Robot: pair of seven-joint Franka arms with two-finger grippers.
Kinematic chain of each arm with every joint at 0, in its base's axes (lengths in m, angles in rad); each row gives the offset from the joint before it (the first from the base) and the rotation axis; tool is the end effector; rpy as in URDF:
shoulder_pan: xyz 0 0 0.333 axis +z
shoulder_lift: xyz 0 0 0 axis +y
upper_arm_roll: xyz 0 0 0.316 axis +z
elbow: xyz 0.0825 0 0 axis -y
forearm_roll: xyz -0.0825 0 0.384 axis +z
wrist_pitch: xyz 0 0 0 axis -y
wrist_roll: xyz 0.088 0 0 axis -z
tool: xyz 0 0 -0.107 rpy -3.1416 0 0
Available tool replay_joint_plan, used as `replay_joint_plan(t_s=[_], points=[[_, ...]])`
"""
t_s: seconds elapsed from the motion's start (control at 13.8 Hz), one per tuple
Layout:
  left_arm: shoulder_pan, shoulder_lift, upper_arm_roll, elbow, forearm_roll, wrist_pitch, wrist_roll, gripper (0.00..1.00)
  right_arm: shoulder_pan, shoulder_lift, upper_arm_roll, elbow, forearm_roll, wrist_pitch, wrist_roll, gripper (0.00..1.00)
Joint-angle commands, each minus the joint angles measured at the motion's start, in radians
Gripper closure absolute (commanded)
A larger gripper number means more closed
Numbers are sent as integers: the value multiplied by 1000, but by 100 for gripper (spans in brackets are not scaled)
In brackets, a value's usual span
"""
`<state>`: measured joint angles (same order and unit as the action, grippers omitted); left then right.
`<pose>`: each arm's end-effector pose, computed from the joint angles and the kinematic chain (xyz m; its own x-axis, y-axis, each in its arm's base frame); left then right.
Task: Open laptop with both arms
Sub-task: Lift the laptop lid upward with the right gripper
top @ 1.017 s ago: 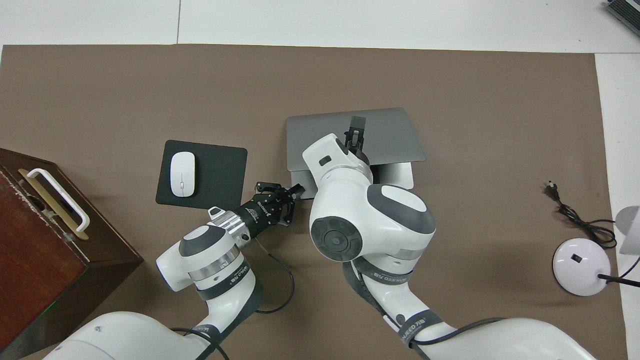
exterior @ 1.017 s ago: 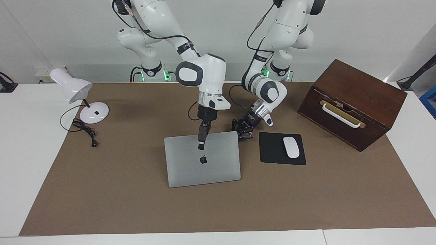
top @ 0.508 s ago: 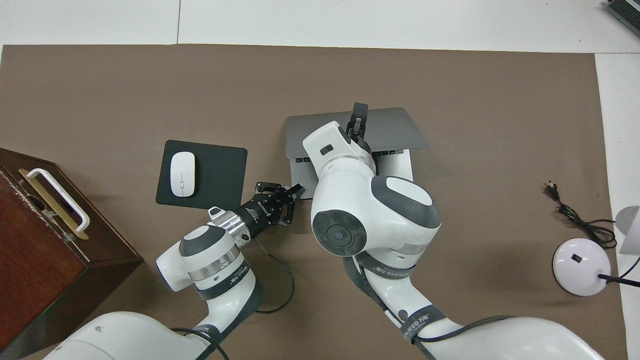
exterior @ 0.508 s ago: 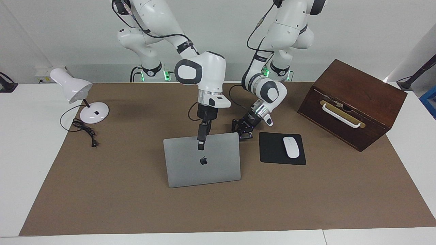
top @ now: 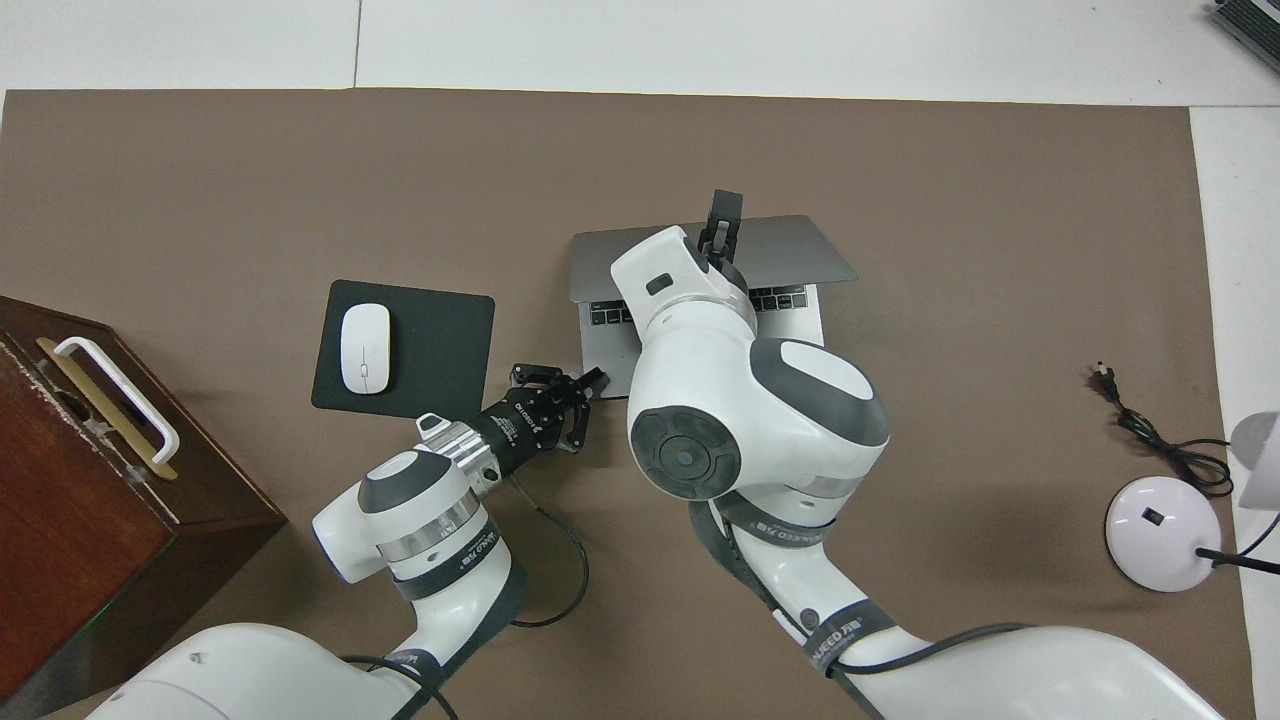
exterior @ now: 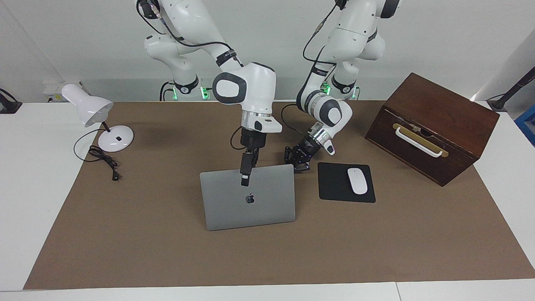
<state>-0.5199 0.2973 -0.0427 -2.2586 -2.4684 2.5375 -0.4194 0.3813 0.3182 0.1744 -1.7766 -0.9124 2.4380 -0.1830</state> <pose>0.4445 -0.2723 0.2166 -0.2769 0.3381 -0.8994 0.8159 0.5772 -0.0343 0.5754 0.3431 0.4190 0.2380 0.9713 -0.0042 0.7280 -0.1755 0.6627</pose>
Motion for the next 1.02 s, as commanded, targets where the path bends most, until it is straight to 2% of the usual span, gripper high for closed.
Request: replay_joint_plan(t_s=[0.0,0.44,0.94], points=[[-20,31,7,7,-23,26,24,100,-13,27,7,51,-46,-8,16,0],[-19,31,7,7,-23,24,24,100,-15,39,7,71,-72,-4,7,0],[-17,31,7,7,-23,20,24,100,-44,96,8,167,-86,-1,-58,0]])
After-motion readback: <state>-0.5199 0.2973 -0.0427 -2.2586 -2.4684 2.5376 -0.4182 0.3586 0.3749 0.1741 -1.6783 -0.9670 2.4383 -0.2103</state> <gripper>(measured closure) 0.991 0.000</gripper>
